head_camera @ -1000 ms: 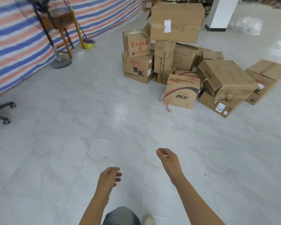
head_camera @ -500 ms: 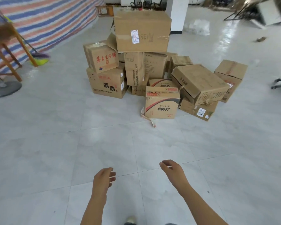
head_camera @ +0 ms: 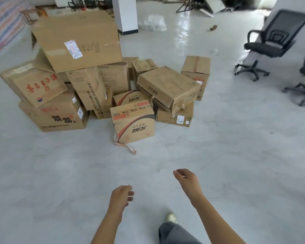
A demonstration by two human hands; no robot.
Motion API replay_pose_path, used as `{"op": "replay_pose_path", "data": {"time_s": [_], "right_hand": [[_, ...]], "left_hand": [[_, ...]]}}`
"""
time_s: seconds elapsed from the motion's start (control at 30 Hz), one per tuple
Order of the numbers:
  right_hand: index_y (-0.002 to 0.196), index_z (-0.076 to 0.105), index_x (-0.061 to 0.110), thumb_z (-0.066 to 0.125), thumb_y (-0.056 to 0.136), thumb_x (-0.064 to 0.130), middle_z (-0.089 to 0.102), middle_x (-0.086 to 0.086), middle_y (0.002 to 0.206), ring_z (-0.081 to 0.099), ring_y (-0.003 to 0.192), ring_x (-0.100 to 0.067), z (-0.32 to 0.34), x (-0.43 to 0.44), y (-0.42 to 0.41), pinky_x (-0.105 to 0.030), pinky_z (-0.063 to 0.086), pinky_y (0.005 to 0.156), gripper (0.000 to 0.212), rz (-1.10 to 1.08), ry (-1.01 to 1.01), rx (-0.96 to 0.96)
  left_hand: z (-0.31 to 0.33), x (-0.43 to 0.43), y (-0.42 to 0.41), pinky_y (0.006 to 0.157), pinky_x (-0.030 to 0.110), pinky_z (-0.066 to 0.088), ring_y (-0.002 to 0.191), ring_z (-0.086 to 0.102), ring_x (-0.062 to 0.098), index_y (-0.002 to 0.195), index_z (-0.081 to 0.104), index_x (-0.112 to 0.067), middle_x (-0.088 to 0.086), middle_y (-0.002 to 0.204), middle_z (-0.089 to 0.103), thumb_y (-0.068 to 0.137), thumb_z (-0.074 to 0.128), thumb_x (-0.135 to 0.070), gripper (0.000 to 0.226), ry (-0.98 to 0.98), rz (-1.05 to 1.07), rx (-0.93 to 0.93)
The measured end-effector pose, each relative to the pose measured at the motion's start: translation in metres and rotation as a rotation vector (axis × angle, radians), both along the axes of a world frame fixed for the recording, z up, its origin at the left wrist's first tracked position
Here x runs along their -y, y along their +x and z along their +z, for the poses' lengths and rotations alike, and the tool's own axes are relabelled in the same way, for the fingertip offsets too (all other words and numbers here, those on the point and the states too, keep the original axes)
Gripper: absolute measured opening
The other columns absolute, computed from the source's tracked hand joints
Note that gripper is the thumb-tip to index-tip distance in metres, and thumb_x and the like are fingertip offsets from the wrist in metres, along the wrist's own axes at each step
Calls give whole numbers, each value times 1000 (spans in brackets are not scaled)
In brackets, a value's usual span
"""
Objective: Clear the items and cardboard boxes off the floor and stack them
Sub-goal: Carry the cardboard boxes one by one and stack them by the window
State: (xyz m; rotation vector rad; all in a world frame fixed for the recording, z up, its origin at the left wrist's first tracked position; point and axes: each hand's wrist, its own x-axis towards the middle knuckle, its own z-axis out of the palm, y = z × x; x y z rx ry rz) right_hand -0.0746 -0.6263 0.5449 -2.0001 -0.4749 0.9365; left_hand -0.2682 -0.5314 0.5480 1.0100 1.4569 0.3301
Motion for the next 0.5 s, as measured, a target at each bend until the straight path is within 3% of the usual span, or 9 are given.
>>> {"op": "replay_pose_path", "data": {"time_s": [0.2, 0.33, 0.5], "right_hand": [[112, 60, 14, 56, 91, 30, 59, -1, 114, 54, 105, -14, 18, -70, 103, -24, 39, 81, 27, -97, 114, -47], [110, 61, 15, 58, 90, 31, 60, -1, 114, 55, 104, -15, -2, -96, 129, -25, 40, 83, 26, -62, 25, -88], [113, 61, 12, 58, 90, 31, 61, -2, 115, 56, 106, -16, -19, -149, 166, -27, 44, 89, 31, -36, -60, -89]], "left_hand": [[18, -72, 107, 60, 27, 38, 66, 55, 20, 82, 60, -6, 9, 77, 63, 91, 52, -9, 12, 72, -55, 4], [12, -91, 155, 62, 26, 39, 69, 54, 18, 79, 59, -9, 9, 79, 63, 92, 51, -11, 15, 35, -167, -36], [-4, -160, 181, 66, 30, 37, 76, 53, 24, 82, 58, -5, 12, 81, 62, 93, 50, -11, 15, -41, -3, -109]]}}
